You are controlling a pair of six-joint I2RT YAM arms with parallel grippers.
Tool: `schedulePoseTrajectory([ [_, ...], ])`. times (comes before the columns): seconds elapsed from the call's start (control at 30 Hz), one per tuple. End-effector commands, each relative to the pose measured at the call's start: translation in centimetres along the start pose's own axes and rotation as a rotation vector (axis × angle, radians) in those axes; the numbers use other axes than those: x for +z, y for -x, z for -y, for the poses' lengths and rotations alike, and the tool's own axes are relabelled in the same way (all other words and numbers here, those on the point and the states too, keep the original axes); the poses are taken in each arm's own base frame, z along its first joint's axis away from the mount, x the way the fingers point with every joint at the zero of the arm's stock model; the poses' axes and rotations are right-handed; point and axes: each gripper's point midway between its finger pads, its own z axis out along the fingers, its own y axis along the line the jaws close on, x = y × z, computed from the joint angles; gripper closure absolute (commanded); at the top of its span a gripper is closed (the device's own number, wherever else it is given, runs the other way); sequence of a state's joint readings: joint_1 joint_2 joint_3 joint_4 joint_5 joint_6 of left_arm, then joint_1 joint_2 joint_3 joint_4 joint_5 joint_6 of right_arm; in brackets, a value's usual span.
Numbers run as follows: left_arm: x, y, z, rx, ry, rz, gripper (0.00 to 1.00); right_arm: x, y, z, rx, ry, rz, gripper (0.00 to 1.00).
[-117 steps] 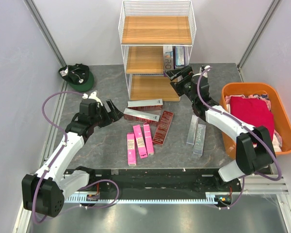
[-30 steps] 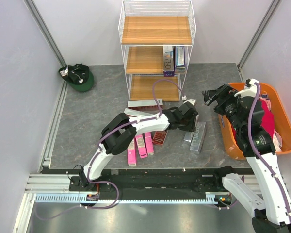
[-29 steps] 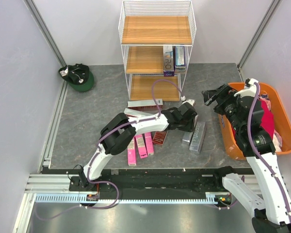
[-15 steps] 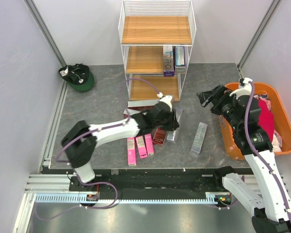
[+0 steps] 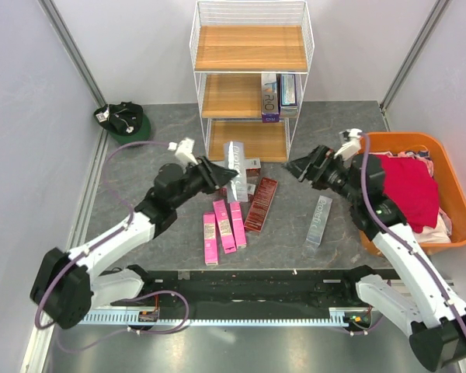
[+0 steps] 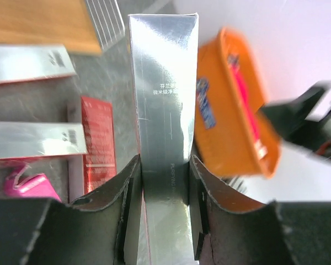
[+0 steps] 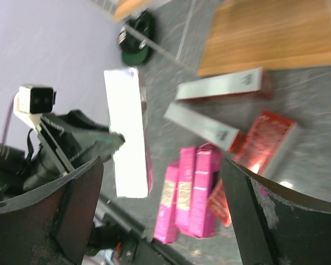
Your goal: Place and organize the toothpastes onto the shelf
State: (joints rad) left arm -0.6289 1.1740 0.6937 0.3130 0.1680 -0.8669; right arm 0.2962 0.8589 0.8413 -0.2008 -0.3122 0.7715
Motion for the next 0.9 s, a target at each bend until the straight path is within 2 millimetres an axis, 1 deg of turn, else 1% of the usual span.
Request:
schedulePoseTrajectory([
  [0.0,-3.7,5.3,5.0,-0.152,-0.270,0.198,0.60,1.3,-2.5,-4.4,0.036,0.198,-0.067,0.05],
  [0.03,-4.2,5.9,5.0,-0.167,-0.284,0.233,0.59,1.5,-2.7,-5.2,0.052,0.238,-0.062,0.05],
  [0.07,-4.9,6.5,5.3,-0.179,-0.305,0.261,0.59,1.8,-4.1,-6.0,0.062,0.268,-0.098,0.05],
  [0.1,-5.4,6.9,5.3,-0.203,-0.325,0.291,0.59,1.9,-4.8,-6.4,0.081,0.290,-0.112,0.05],
  [0.13,-5.7,7.3,5.2,-0.214,-0.325,0.321,0.59,2.2,-6.1,-7.1,0.114,0.329,-0.139,0.05],
  [0.2,-6.4,7.9,5.3,-0.239,-0.346,0.361,0.59,2.4,-7.4,-7.7,0.156,0.371,-0.173,0.05],
  [0.23,-6.7,8.2,5.3,-0.247,-0.351,0.383,0.59,2.5,-8.6,-8.2,0.194,0.401,-0.200,0.05],
  [0.33,-7.2,8.8,5.3,-0.266,-0.367,0.414,0.59,2.5,-10.3,-9.4,0.237,0.484,-0.235,0.06],
  [0.43,-7.2,8.8,5.6,-0.271,-0.386,0.406,0.59,2.4,-11.2,-10.4,0.278,0.542,-0.246,0.07],
  [0.5,-7.0,8.7,5.8,-0.280,-0.394,0.393,0.60,2.1,-10.8,-11.3,0.295,0.595,-0.228,0.08],
  [0.53,-6.9,8.6,5.7,-0.284,-0.395,0.387,0.60,2.2,-11.1,-11.4,0.297,0.603,-0.237,0.09],
  [0.6,-6.8,8.5,5.9,-0.291,-0.408,0.377,0.60,2.2,-10.8,-12.1,0.296,0.633,-0.231,0.09],
  [0.67,-6.5,8.4,5.9,-0.295,-0.417,0.367,0.60,2.7,-11.1,-12.1,0.303,0.629,-0.240,0.10],
  [0.7,-6.5,8.4,6.1,-0.297,-0.424,0.362,0.60,2.6,-10.8,-12.5,0.307,0.650,-0.231,0.10],
  [0.77,-6.3,8.2,6.1,-0.301,-0.429,0.353,0.60,3.2,-10.9,-12.5,0.308,0.647,-0.237,0.11],
  [0.8,-6.3,8.2,6.0,-0.309,-0.429,0.350,0.60,3.3,-10.7,-12.8,0.299,0.658,-0.232,0.12],
  [0.83,-6.3,8.2,6.0,-0.312,-0.430,0.353,0.60,3.8,-11.0,-12.6,0.300,0.647,-0.242,0.12],
  [0.87,-6.4,8.1,6.1,-0.313,-0.436,0.351,0.60,4.0,-11.1,-12.6,0.299,0.646,-0.246,0.18],
])
